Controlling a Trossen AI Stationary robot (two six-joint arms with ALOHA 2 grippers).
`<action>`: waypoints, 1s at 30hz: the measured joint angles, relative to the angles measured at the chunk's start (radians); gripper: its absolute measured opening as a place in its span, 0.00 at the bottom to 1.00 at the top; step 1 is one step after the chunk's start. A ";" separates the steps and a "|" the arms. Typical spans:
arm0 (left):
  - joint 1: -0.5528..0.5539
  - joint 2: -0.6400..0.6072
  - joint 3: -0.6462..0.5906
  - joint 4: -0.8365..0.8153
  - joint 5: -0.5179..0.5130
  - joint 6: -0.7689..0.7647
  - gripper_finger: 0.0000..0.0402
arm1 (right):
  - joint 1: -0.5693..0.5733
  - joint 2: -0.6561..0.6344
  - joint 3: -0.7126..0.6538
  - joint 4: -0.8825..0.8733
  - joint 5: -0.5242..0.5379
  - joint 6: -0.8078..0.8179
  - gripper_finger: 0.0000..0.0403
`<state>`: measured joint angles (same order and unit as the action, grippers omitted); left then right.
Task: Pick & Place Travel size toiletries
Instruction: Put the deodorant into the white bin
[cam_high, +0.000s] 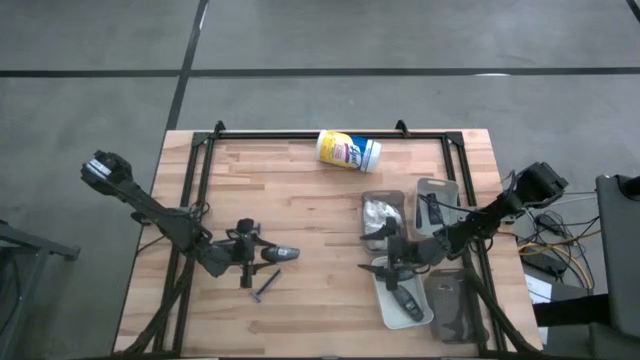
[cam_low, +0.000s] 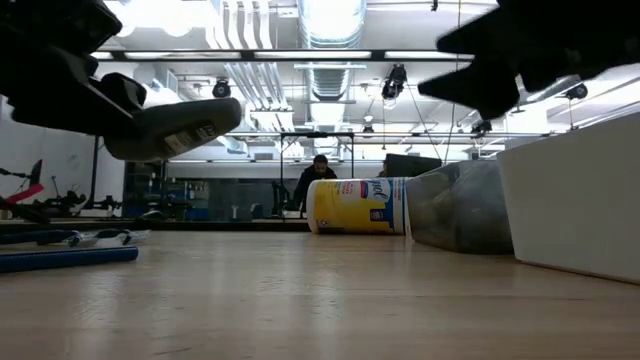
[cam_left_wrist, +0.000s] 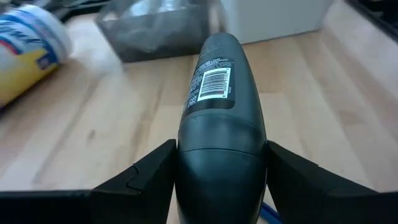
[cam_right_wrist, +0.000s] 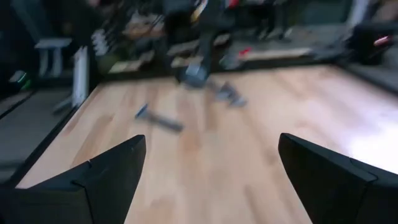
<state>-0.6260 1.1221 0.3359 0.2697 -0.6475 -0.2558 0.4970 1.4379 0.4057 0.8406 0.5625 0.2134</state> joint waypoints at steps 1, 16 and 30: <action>0.004 0.000 0.000 0.000 -0.019 0.000 0.55 | -0.004 -0.012 0.000 0.018 0.025 -0.017 0.90; 0.176 -0.099 0.075 -0.006 -0.022 0.280 0.55 | -0.172 -0.638 -0.086 -0.357 -0.485 -0.299 0.90; 0.260 -0.217 0.195 -0.115 -0.024 0.393 0.55 | -0.227 -0.748 -0.127 -0.486 -0.482 -0.466 0.90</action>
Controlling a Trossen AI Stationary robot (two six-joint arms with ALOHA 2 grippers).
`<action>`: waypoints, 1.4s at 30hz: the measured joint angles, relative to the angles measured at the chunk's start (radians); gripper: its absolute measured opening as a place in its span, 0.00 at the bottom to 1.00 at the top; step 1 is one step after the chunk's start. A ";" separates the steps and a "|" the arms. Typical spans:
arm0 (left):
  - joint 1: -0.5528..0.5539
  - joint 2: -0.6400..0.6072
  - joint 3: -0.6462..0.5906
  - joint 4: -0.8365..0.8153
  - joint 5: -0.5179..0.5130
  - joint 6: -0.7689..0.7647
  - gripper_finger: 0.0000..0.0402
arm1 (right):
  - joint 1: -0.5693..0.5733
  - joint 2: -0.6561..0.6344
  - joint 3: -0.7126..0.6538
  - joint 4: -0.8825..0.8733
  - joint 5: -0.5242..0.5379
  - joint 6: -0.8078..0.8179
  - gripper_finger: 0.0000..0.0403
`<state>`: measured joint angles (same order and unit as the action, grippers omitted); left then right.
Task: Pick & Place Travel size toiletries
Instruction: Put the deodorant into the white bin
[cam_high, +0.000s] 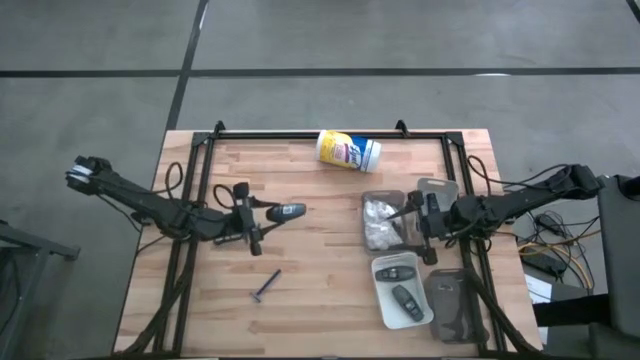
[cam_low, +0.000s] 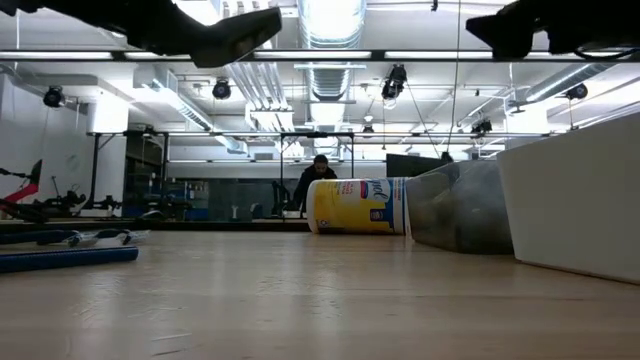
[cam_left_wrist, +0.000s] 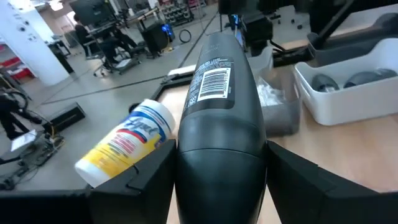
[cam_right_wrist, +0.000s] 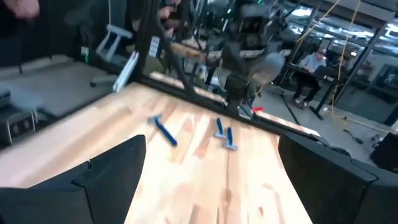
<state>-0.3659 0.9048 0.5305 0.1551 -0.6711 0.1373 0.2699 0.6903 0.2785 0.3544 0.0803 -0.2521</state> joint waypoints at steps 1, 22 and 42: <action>0.005 0.001 0.005 0.000 0.000 0.004 0.55 | 0.000 0.007 -0.003 -0.001 0.000 -0.018 0.90; 0.027 0.218 0.006 0.114 0.117 -0.038 0.55 | 0.000 0.541 0.041 0.479 -0.005 0.397 0.90; 0.025 0.458 0.134 0.177 0.214 -0.038 0.55 | -0.012 0.916 0.387 0.426 0.041 -0.033 0.90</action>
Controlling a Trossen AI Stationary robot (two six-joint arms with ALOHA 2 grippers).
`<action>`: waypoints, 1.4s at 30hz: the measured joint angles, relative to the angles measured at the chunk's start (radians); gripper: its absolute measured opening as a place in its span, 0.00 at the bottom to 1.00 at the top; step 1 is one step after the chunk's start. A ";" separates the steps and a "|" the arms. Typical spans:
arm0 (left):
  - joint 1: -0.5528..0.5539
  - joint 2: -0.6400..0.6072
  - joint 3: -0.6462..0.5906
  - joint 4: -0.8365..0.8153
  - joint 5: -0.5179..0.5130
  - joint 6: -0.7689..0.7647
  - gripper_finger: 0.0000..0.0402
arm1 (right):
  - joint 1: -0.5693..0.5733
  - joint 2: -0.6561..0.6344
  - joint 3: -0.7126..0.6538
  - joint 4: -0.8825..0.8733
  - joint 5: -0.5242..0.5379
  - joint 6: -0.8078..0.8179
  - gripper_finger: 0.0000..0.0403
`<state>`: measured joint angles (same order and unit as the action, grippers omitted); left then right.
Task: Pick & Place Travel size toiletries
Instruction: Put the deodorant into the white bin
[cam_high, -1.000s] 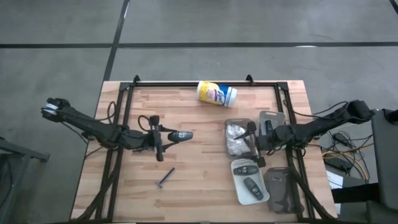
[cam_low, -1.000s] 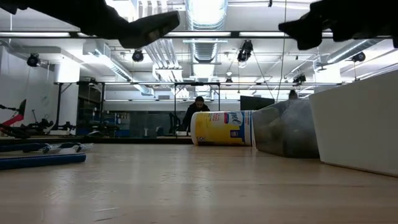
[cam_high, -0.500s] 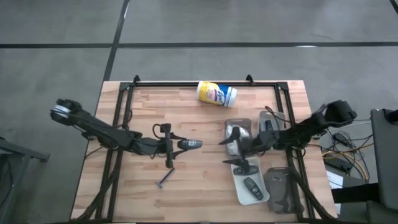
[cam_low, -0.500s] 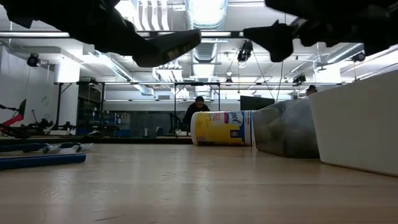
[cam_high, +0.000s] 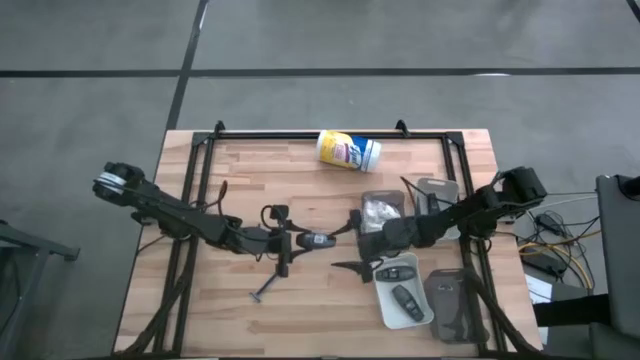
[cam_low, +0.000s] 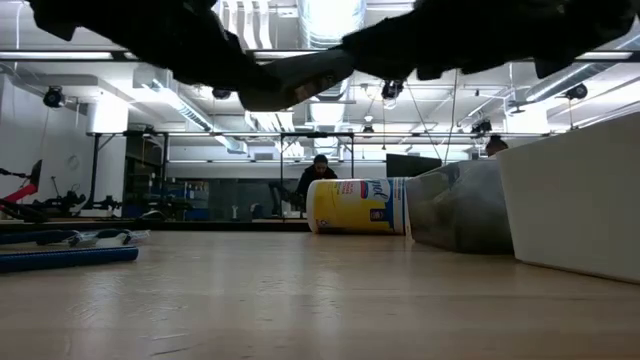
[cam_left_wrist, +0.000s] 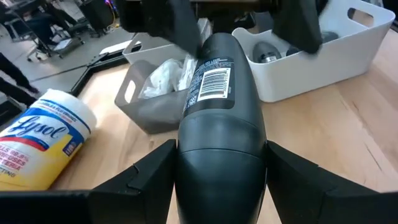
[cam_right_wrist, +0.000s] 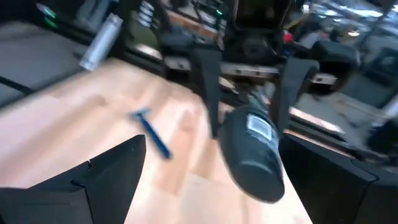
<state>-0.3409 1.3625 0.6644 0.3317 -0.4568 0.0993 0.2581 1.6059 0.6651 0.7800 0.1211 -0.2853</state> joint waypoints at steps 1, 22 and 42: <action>0.000 0.007 0.011 0.000 0.005 -0.011 0.55 | 0.000 0.008 0.013 -0.015 0.029 -0.022 0.90; 0.047 0.009 0.051 -0.016 0.171 -0.185 0.55 | -0.008 0.052 0.086 -0.049 0.089 -0.042 0.90; 0.048 0.022 0.051 0.012 0.169 -0.252 0.55 | -0.010 0.053 0.085 -0.105 0.088 -0.037 0.76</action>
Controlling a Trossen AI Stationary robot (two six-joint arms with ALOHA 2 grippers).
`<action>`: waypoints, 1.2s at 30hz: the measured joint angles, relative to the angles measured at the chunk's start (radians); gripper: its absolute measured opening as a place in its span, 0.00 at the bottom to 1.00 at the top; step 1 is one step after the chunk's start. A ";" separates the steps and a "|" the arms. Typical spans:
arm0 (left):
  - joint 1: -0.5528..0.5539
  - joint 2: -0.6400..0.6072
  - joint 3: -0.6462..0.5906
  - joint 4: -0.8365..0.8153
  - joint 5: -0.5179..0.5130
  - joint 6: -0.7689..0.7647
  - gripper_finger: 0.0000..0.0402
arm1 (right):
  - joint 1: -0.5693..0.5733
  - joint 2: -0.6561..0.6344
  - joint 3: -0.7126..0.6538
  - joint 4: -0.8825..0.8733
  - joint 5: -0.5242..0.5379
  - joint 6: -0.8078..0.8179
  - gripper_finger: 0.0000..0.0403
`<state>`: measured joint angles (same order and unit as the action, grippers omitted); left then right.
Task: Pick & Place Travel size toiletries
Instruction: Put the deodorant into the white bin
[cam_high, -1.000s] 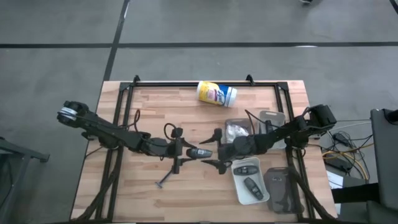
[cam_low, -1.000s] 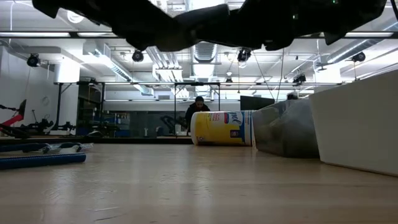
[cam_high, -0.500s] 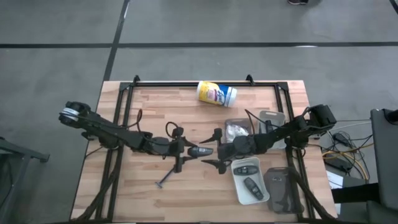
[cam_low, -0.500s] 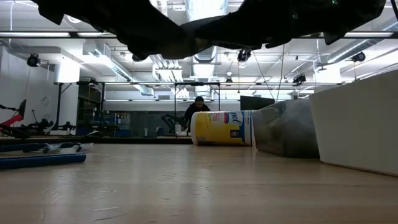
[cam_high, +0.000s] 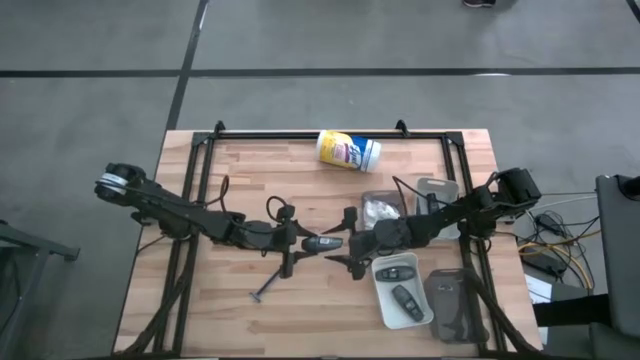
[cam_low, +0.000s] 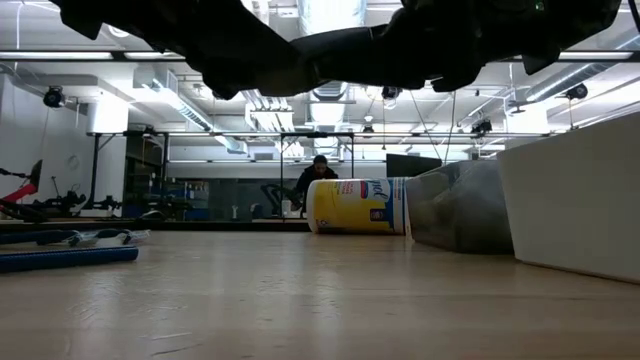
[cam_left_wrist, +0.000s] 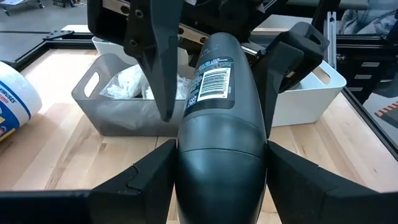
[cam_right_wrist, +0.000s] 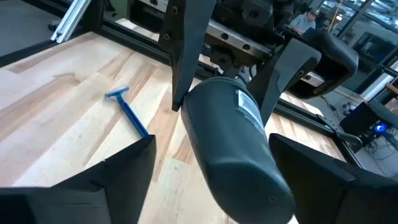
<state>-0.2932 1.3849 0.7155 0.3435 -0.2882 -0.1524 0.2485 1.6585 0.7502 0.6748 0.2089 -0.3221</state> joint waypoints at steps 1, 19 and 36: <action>0.000 0.000 0.000 0.000 0.000 0.000 0.55 | 0.000 0.000 0.000 -0.004 0.000 0.000 0.74; 0.004 0.020 0.000 0.008 0.019 -0.045 0.55 | 0.000 0.002 0.013 -0.006 -0.009 -0.016 0.49; 0.002 0.027 -0.001 0.042 0.111 -0.126 0.55 | 0.000 0.001 0.015 0.000 -0.159 0.069 0.48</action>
<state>-0.2916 1.4120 0.7147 0.3853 -0.1770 -0.2787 0.2490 1.6596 0.7656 0.6746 0.0499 -0.2529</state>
